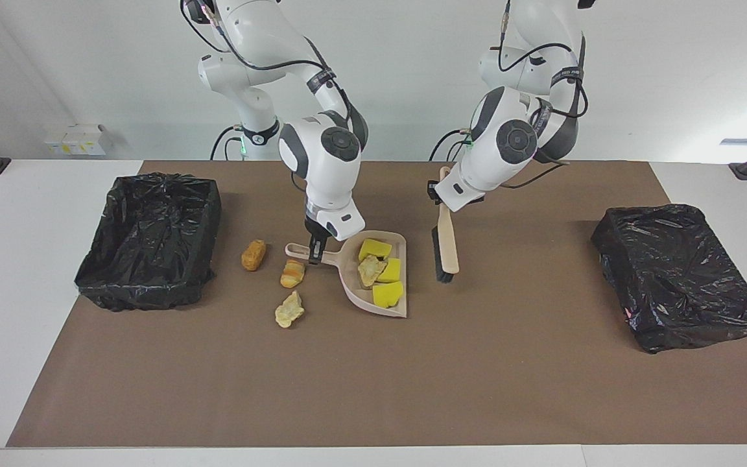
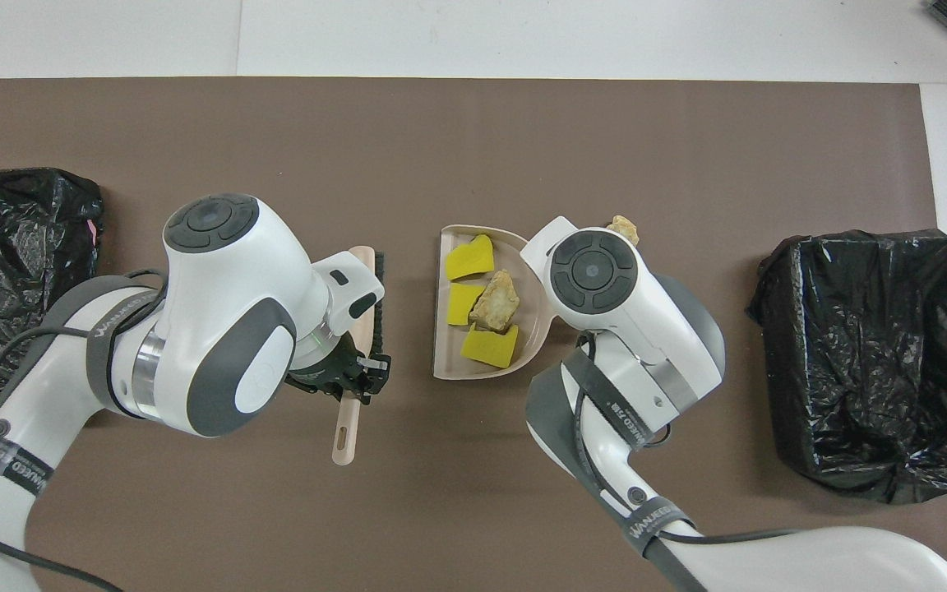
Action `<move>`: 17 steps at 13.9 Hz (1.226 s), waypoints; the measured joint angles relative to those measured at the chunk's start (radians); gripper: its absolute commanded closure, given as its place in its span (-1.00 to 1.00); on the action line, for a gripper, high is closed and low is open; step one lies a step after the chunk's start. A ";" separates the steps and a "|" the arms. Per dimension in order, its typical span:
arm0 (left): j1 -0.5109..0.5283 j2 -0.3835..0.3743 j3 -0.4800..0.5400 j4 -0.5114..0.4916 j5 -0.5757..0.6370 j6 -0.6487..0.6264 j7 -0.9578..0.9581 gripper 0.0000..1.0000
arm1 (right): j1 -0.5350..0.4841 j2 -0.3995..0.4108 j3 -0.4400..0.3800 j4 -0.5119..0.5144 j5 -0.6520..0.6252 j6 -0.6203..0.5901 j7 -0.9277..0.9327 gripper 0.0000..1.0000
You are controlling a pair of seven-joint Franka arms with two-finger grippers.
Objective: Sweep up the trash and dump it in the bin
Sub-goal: 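Carry the loaded dustpan with the right gripper toward the far bin, then tip the dustpan over the bin with the right gripper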
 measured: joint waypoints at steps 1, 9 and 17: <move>0.011 0.001 0.004 0.009 0.017 0.000 -0.022 1.00 | -0.019 -0.012 -0.001 0.009 0.001 0.000 -0.035 1.00; 0.126 -0.007 0.006 0.042 0.063 -0.004 -0.054 1.00 | -0.309 -0.125 -0.006 0.067 0.041 -0.055 -0.392 1.00; -0.229 -0.119 -0.021 -0.230 0.062 0.197 -0.422 1.00 | -0.696 -0.126 -0.015 0.107 0.052 -0.051 -0.838 1.00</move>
